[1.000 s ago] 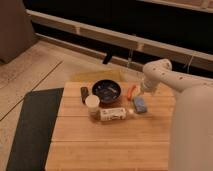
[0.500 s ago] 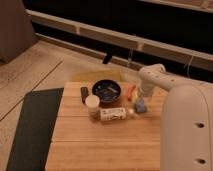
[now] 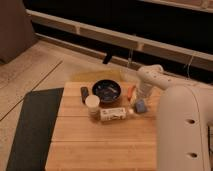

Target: Place the white sponge in the ceramic bowl

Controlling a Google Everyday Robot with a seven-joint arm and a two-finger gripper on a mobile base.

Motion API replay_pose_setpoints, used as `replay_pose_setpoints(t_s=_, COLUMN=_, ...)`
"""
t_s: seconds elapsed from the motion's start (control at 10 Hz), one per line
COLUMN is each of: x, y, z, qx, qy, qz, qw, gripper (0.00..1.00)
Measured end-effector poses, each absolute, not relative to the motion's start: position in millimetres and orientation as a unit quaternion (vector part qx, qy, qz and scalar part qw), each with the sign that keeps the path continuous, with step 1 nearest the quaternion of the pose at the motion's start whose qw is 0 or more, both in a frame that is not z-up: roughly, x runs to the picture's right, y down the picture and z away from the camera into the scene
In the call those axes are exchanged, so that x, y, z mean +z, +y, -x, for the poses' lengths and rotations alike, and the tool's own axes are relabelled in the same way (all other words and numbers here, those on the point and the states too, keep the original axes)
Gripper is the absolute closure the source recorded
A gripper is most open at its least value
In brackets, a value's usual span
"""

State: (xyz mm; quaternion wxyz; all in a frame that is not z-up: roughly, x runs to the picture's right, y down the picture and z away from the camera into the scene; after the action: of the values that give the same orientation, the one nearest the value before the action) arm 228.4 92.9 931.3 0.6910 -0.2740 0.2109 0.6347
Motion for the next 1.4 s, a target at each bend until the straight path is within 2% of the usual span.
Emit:
replay_pose_setpoints(t_s=0.2, x=932.2, y=95.5, z=-228.6, qx=0.633, qy=0.209, qz=0.283, qw=0.69, gripper=0.74)
replay_pose_setpoints(t_s=0.3, x=932.8, y=97.1, z=-228.8, qx=0.631, qy=0.208, qz=0.29, qw=0.689, gripper=0.87)
replay_pose_setpoints(t_s=0.5, x=932.1, y=91.4, z=-230.2, qx=0.636, qy=0.204, qz=0.29, qw=0.686, gripper=1.0)
replay_pose_setpoints(t_s=1.0, x=891.8, y=7.1, z=-220.7, qx=0.644, qy=0.181, qz=0.226, qw=0.708, gripper=1.0)
replay_pose_setpoints(t_s=1.4, x=884.8, y=-36.0, z=-173.3, qx=0.605, qy=0.158, qz=0.206, qw=0.753, gripper=1.0)
